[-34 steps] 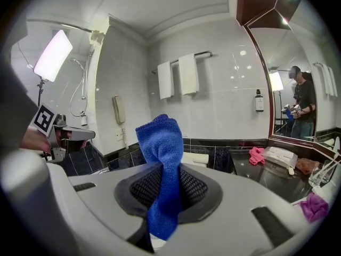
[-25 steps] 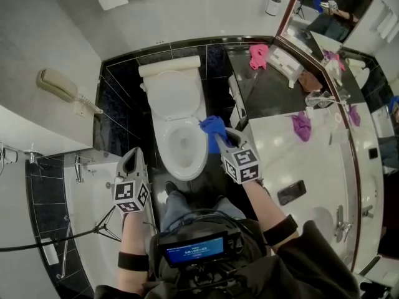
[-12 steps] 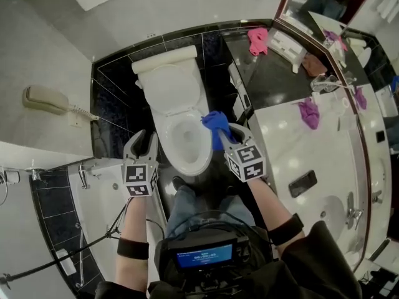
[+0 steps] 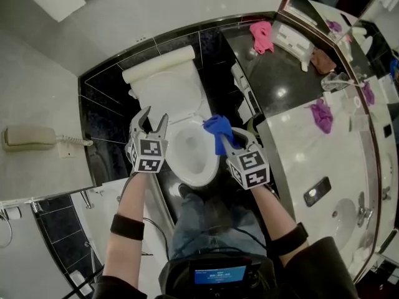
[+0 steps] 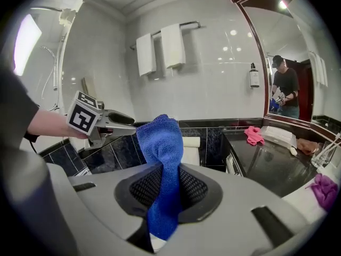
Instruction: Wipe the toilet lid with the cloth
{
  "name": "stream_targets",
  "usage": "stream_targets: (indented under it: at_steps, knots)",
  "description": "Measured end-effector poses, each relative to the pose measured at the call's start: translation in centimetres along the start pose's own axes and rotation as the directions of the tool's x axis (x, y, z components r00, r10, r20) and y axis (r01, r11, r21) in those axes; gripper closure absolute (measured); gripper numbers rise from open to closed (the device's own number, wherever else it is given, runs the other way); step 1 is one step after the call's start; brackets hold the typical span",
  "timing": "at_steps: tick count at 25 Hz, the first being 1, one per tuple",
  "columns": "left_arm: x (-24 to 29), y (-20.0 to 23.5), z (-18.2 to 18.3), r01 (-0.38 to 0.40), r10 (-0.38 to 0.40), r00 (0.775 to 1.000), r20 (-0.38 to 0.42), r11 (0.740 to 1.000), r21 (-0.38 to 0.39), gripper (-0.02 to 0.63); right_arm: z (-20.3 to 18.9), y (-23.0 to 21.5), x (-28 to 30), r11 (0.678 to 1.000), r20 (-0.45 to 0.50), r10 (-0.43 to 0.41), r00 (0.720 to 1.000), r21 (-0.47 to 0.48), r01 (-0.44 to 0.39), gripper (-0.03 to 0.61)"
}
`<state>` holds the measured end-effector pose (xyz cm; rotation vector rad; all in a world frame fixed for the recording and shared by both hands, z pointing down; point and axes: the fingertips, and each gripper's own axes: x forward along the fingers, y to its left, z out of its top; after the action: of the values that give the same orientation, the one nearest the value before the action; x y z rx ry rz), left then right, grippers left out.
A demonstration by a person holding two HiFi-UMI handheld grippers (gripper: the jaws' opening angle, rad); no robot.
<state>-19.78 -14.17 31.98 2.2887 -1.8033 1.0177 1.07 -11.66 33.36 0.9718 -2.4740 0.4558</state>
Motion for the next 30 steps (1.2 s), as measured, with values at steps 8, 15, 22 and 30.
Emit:
stream_targets:
  at_steps: [8, 15, 22, 30]
  knots:
    - [13.2, 5.0, -3.5, 0.031, 0.011, 0.995, -0.102, 0.914, 0.405, 0.396, -2.0, -1.1, 9.6, 0.999, -0.017, -0.007, 1.000, 0.041, 0.008, 0.482]
    - [21.3, 7.7, -7.5, 0.110, 0.008, 0.980, -0.198, 0.810, 0.576, 0.400, -4.0, -1.1, 15.1, 0.998, -0.025, -0.003, 1.000, 0.059, 0.005, 0.480]
    - [25.2, 9.4, -9.2, 0.148, -0.002, 0.969, -0.248, 0.808, 0.570, 0.431, -5.8, -1.9, 16.3, 0.997, -0.045, -0.018, 0.999, 0.073, 0.021, 0.480]
    - [26.5, 9.3, -10.1, 0.218, -0.038, 0.948, -0.317, 0.801, 0.558, 0.557, -7.6, -2.9, 16.2, 0.996, -0.066, -0.031, 0.997, 0.087, 0.037, 0.480]
